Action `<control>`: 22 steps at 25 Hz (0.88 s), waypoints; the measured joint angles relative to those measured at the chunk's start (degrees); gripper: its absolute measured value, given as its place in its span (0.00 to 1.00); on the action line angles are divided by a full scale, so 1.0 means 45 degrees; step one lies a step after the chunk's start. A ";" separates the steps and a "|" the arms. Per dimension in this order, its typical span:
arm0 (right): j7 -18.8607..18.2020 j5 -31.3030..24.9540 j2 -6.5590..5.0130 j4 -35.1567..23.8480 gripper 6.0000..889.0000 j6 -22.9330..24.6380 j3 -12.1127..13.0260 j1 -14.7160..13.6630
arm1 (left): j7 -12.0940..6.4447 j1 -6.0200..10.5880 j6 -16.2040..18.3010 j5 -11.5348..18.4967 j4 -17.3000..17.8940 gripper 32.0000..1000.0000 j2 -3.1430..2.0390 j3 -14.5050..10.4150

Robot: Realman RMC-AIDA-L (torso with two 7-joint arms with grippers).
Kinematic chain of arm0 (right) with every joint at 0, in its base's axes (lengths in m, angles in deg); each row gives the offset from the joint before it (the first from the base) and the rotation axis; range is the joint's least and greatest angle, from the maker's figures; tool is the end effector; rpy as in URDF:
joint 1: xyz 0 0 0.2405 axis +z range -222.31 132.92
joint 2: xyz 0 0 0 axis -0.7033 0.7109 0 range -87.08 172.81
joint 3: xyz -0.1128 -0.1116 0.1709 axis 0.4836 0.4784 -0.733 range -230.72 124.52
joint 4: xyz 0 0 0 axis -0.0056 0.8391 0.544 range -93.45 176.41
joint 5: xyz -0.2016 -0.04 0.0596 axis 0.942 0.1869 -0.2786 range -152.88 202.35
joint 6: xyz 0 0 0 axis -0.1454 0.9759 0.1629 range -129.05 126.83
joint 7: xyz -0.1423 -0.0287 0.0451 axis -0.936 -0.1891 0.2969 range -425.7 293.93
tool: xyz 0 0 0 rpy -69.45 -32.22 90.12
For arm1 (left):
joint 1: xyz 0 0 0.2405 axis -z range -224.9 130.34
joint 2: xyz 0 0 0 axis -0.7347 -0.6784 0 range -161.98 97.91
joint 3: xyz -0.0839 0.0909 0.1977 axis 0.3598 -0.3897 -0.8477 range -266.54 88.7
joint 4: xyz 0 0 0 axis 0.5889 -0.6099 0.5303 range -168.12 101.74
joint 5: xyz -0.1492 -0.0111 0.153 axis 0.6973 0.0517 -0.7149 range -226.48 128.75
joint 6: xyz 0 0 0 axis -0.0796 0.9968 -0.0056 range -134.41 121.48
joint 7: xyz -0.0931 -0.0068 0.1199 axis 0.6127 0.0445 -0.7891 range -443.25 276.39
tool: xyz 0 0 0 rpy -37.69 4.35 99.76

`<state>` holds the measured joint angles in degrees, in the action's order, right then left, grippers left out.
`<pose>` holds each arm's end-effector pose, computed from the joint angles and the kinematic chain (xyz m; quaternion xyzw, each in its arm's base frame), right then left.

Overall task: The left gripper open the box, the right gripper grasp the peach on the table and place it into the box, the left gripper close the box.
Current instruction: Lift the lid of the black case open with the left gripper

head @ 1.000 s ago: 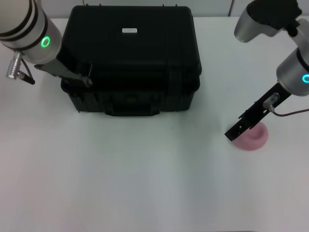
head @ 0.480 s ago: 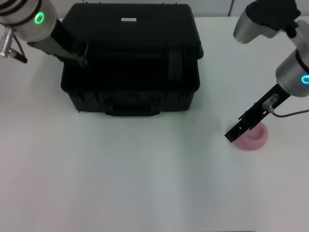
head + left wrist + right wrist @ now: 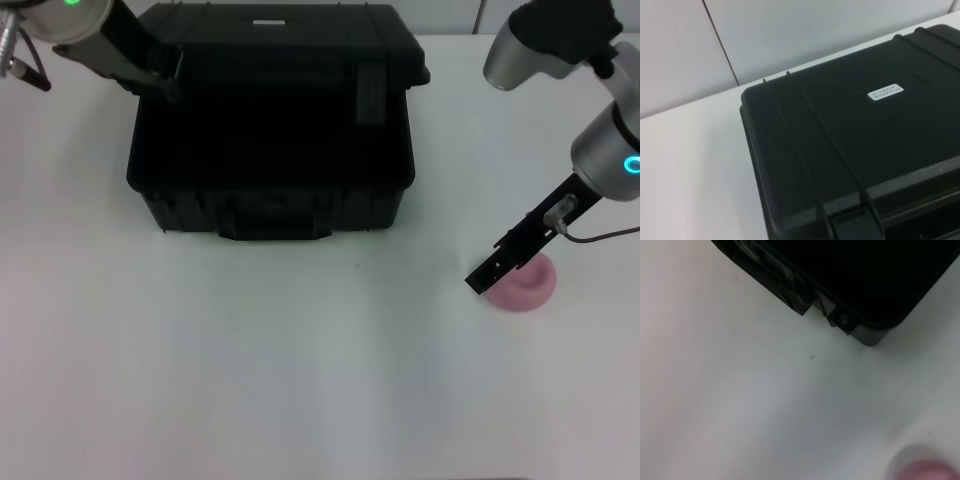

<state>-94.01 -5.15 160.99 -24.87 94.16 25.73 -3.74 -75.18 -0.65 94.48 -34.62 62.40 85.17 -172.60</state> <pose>0.1780 0.3435 -0.0068 -0.8813 0.3904 -0.2406 0.1142 -0.0684 0.3654 0.0632 -0.7973 -0.4433 0.1373 0.3859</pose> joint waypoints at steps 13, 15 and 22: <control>0.0000 0.0000 0.0000 0.0158 0.91 -0.0019 0.0000 0.0034 | -0.0250 0.0381 0.0102 -0.0122 0.0270 0.38 -0.0001 0.0352; 0.0000 0.0000 -0.0001 0.0159 0.91 -0.0027 0.0001 0.0037 | -0.0331 0.0448 0.0128 -0.0128 0.0286 0.38 -0.0001 0.0472; 0.0000 0.0000 0.0000 0.0226 0.91 -0.0044 0.0001 0.0107 | -0.0524 0.0668 0.0194 -0.0268 0.0361 0.38 0.0006 0.0745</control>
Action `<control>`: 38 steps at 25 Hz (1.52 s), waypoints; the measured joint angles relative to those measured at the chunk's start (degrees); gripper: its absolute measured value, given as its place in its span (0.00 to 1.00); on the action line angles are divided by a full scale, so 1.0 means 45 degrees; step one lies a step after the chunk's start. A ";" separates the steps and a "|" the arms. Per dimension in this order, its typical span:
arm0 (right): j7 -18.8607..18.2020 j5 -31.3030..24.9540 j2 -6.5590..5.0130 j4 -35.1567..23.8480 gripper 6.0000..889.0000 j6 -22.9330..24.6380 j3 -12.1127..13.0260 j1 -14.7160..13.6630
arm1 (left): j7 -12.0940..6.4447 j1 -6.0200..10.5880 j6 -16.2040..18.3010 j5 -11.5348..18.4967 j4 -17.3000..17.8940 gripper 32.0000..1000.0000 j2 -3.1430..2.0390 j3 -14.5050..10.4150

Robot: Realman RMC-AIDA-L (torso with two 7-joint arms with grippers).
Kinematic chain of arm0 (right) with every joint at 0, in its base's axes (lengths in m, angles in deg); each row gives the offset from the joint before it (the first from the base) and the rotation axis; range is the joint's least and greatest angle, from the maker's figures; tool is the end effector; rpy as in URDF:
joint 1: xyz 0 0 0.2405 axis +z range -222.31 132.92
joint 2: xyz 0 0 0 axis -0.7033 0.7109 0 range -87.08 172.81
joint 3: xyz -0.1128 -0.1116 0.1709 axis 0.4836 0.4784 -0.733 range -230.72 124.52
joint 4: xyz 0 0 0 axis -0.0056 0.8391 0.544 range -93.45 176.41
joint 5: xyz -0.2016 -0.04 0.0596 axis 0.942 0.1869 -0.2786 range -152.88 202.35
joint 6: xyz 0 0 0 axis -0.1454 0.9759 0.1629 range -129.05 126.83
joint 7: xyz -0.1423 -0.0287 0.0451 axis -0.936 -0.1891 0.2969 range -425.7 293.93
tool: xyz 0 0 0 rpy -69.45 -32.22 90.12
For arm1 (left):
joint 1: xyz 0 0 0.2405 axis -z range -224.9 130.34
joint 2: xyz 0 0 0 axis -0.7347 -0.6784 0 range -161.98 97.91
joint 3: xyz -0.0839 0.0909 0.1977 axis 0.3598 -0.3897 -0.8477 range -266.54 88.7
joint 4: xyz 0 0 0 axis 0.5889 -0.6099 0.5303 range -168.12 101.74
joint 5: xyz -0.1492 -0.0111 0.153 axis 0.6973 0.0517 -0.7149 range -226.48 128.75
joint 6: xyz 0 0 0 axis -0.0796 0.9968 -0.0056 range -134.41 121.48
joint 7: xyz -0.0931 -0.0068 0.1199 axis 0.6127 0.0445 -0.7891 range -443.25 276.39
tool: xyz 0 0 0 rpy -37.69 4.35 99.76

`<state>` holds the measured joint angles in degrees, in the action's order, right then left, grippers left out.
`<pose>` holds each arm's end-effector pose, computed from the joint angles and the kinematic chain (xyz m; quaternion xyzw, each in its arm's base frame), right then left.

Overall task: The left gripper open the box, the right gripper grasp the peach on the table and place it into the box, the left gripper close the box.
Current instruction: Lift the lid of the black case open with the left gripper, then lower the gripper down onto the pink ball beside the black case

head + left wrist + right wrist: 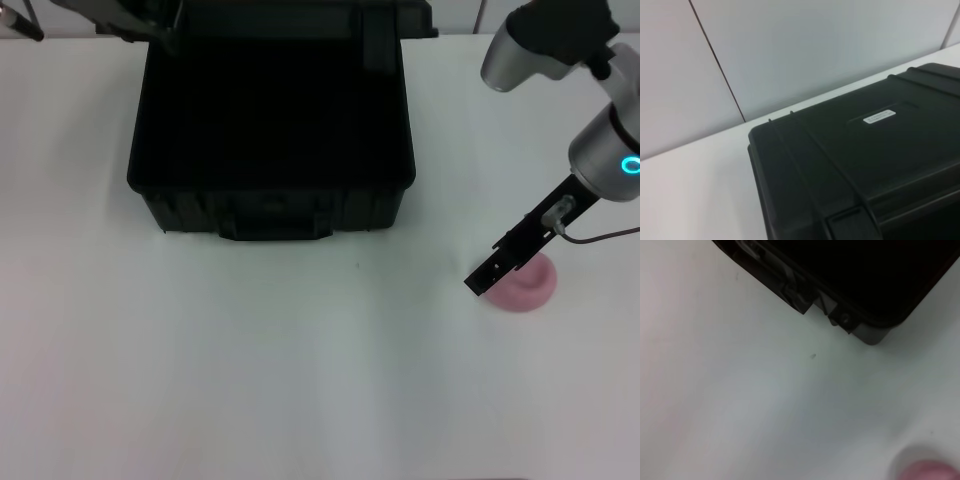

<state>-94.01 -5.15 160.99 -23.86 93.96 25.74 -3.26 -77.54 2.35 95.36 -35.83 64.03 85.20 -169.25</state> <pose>0.1785 0.3439 -0.0086 -0.8804 0.3918 -0.2429 0.1115 -0.0497 0.3710 0.0789 -0.8049 -0.4212 0.1162 0.4014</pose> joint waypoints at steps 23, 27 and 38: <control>-0.0336 0.1582 -0.0144 0.2341 0.90 -0.1451 -0.0169 0.0924 | -0.0054 0.0185 0.0121 -0.0112 0.0075 0.38 0.0042 -0.0036; -0.0346 0.1923 -0.0180 0.2702 0.90 -0.1714 -0.0175 0.0978 | -0.0057 0.0196 0.0121 -0.0085 0.0074 0.38 0.0041 -0.0040; -0.0651 0.1986 -0.0313 0.4041 0.90 -0.2270 -0.0215 0.1204 | -0.0060 0.0250 0.0124 -0.0041 0.0074 0.38 0.0040 -0.0062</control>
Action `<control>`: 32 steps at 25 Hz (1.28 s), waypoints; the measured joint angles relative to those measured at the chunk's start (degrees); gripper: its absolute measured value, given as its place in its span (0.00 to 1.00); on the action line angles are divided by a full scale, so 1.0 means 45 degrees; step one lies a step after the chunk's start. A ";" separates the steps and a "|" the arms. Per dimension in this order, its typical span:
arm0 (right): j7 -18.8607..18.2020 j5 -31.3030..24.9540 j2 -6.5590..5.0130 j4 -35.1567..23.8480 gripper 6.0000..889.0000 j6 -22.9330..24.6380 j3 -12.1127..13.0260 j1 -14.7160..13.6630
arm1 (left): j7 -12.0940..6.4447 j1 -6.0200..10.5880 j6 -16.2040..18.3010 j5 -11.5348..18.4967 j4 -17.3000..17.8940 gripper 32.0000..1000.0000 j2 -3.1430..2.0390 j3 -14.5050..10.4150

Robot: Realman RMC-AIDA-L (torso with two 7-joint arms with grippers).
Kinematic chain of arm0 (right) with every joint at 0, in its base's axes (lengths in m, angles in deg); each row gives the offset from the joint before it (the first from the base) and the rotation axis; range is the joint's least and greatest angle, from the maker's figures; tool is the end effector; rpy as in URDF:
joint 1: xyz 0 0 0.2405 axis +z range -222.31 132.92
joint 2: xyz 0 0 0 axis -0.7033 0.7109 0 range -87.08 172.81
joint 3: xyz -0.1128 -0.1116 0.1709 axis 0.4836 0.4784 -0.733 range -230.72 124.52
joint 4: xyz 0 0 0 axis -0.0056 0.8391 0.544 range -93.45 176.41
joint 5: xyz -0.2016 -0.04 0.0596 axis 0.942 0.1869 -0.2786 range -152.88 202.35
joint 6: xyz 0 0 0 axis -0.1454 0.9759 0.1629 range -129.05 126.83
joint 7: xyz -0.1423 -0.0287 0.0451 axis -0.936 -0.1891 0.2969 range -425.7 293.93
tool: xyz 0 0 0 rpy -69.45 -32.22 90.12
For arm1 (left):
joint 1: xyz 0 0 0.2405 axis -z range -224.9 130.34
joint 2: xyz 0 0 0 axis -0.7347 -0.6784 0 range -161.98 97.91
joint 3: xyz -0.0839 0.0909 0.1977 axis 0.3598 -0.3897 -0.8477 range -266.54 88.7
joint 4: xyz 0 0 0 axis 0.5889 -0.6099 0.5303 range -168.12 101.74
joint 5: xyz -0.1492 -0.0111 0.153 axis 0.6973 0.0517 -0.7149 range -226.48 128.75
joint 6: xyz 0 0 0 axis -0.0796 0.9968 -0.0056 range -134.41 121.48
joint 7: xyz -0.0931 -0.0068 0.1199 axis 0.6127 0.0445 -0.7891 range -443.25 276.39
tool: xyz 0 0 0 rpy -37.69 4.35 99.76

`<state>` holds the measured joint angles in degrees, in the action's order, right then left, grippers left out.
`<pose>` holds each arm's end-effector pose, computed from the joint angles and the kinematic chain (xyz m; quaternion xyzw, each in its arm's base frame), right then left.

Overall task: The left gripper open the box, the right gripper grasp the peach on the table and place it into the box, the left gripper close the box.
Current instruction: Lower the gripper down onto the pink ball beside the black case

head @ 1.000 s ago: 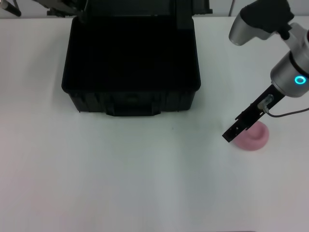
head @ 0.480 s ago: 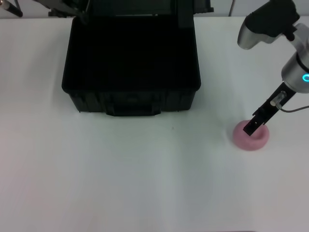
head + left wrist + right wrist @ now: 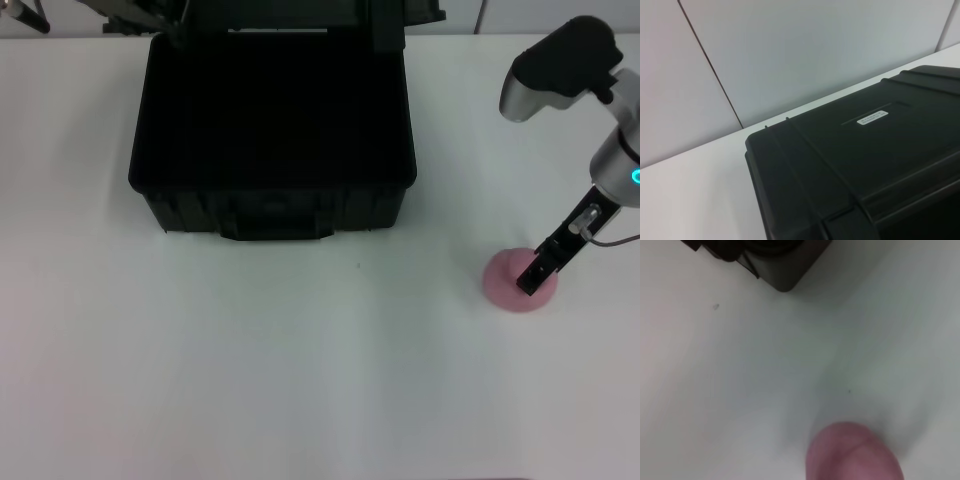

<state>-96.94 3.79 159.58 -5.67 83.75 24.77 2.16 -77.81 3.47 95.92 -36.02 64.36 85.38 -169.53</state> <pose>0.2299 0.3630 -0.0145 -0.8486 0.3944 -0.3192 0.1501 -0.0419 0.3700 0.0779 -0.8105 -0.4103 0.1168 0.4013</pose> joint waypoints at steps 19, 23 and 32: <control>-0.0381 -0.0158 0.0113 0.0841 0.89 -0.0561 -0.0015 -0.0013 | -0.0038 0.0016 0.0023 0.0015 0.0000 0.38 0.0015 0.0004; -0.0384 -0.0158 0.0118 0.1067 0.89 -0.0785 -0.0019 0.0023 | -0.0050 0.0014 0.0023 0.0015 0.0001 0.38 0.0020 0.0004; -0.0561 -0.0281 0.0156 0.1518 0.89 -0.1180 -0.0020 0.0044 | -0.0077 0.0011 0.0028 0.0015 0.0001 0.38 0.0021 0.0004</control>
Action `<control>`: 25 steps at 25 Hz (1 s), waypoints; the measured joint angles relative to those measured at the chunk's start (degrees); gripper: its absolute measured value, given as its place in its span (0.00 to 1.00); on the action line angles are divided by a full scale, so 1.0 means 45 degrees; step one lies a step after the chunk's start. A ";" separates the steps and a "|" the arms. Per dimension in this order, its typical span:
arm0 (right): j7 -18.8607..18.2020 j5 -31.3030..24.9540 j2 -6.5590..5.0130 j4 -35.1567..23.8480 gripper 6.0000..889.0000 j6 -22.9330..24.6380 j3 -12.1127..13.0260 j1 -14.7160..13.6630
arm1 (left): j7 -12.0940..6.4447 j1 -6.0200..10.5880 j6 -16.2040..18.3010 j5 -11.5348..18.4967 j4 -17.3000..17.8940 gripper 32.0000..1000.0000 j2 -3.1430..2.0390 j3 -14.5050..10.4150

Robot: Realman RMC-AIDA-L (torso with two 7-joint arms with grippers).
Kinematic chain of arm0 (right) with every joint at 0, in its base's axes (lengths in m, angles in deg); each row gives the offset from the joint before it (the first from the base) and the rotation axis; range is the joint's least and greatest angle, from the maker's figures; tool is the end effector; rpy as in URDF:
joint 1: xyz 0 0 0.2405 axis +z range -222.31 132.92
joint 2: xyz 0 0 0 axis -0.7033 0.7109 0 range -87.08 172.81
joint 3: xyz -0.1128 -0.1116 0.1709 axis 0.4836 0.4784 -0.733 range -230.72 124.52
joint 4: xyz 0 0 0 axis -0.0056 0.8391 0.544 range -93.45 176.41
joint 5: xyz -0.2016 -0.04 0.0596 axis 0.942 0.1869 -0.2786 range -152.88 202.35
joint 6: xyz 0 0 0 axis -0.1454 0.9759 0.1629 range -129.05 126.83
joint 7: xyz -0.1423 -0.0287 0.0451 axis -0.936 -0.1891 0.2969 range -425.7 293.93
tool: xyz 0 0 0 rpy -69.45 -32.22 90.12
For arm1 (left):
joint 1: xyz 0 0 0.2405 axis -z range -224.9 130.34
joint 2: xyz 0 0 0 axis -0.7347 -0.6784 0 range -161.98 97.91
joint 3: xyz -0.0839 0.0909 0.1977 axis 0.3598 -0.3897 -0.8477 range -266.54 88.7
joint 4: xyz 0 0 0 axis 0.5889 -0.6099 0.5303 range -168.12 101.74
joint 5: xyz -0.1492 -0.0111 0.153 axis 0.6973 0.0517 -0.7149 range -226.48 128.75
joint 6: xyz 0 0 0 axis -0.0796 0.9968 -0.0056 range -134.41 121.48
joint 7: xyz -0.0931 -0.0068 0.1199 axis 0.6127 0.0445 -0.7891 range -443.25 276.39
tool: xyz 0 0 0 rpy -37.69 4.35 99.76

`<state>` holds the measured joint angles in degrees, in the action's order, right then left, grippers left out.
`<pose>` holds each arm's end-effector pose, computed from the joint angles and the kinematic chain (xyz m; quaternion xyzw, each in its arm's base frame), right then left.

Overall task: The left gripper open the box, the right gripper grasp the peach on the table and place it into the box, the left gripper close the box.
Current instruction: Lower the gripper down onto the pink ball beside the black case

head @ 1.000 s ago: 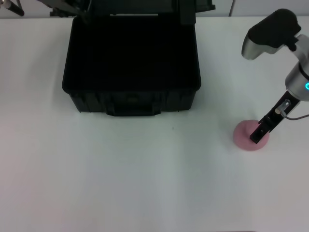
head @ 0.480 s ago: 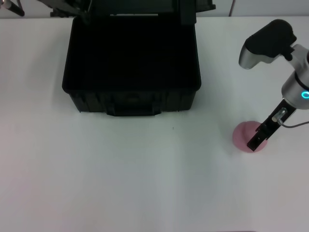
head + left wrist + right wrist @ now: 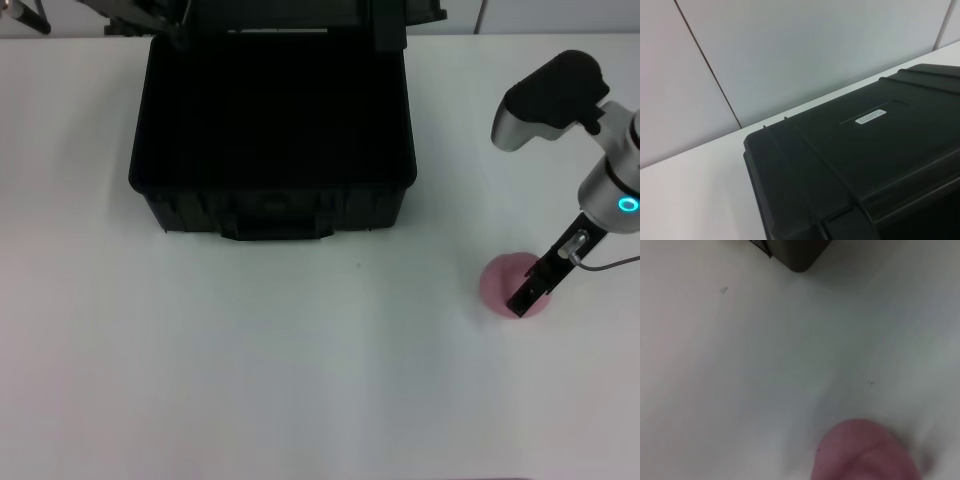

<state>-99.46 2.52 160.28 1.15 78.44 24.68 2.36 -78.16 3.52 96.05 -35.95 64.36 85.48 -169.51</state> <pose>0.2475 0.3565 -0.0324 -0.8513 0.3978 -0.3146 0.1345 -0.0416 0.3695 0.0772 -0.8123 -0.4081 0.1184 0.3994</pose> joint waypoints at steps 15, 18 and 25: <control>-0.0122 -0.0384 0.0085 0.0460 0.89 -0.0376 0.0001 0.0022 | -0.0038 0.0014 0.0025 0.0021 -0.0028 0.38 0.0014 0.0000; -0.0123 -0.0383 0.0080 0.0465 0.89 -0.0384 0.0001 0.0022 | -0.0039 0.0030 0.0054 0.0020 -0.0033 0.38 0.0018 0.0000; -0.0104 -0.0353 0.0078 0.0419 0.83 -0.0395 0.0001 0.0020 | -0.0040 0.0038 0.0083 0.0020 -0.0039 0.38 0.0019 -0.0020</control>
<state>-99.93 0.93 160.63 3.04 76.66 24.68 2.45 -78.34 3.69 96.42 -35.85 64.19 85.57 -169.60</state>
